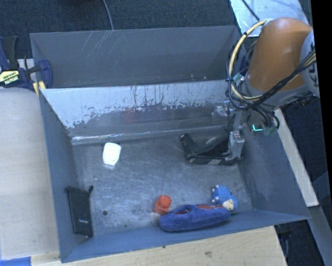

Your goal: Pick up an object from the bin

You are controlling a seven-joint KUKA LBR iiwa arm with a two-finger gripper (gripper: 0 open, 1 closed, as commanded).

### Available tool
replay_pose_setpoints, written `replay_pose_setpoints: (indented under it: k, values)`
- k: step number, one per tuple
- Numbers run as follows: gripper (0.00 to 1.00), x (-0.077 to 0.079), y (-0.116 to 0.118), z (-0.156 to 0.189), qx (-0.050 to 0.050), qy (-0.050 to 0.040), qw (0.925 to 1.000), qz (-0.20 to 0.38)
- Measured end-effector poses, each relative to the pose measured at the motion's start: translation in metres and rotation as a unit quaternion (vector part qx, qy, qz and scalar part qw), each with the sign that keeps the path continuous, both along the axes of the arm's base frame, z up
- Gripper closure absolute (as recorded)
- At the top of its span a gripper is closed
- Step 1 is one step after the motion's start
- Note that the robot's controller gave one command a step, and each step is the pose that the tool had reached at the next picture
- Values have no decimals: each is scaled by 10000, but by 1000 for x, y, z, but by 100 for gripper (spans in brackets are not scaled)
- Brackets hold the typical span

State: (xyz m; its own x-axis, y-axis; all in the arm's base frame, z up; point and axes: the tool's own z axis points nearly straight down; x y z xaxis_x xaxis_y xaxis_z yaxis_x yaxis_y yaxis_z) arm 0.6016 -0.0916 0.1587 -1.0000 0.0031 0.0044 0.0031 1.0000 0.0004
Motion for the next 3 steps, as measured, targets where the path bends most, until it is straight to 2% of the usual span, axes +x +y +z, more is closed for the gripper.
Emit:
replay_pose_setpoints:
  k: [1, 2, 3]
  values:
    - [0, 1, -13, -86, 15, 25, 10000, 57]
    - [100, 2, -14, -84, -2, -23, 10000, 68]
    - [100, -9, -44, 41, -16, -45, 9999, 159]
